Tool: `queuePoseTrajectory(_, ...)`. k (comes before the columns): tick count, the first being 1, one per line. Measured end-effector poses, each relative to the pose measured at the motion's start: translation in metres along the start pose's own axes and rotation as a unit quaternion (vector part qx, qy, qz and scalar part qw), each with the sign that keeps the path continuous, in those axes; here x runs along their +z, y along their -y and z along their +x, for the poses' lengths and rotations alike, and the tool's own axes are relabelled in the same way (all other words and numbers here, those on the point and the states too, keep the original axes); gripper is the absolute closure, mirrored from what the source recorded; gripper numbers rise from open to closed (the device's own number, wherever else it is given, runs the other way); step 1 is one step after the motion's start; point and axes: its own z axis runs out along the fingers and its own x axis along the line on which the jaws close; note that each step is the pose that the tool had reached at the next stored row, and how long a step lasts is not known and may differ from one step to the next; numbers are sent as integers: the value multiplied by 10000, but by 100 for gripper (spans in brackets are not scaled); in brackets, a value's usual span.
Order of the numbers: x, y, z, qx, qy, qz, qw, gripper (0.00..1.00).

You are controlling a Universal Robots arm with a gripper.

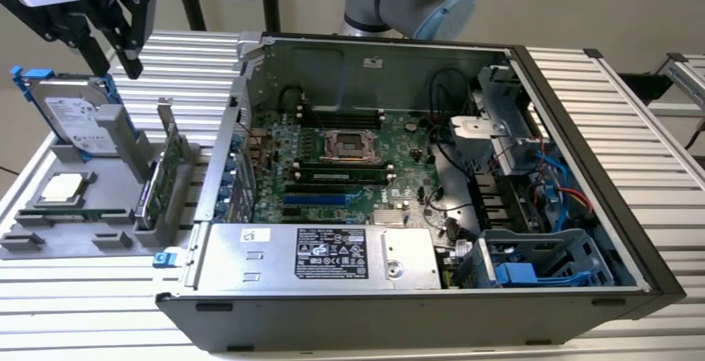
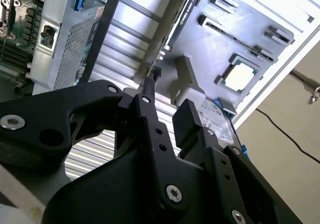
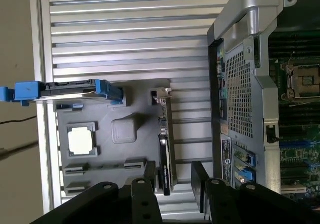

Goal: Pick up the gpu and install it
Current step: 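Pick up the gpu and move the gpu toward the slot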

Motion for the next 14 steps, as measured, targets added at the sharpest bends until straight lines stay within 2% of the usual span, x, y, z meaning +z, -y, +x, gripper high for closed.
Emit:
queuePoseTrajectory(3, 9, 22, -4, -7, 0, -1, 10000, 0)
queuePoseTrajectory(14, 46, 26, -3, -7, 0, -1, 10000, 0)
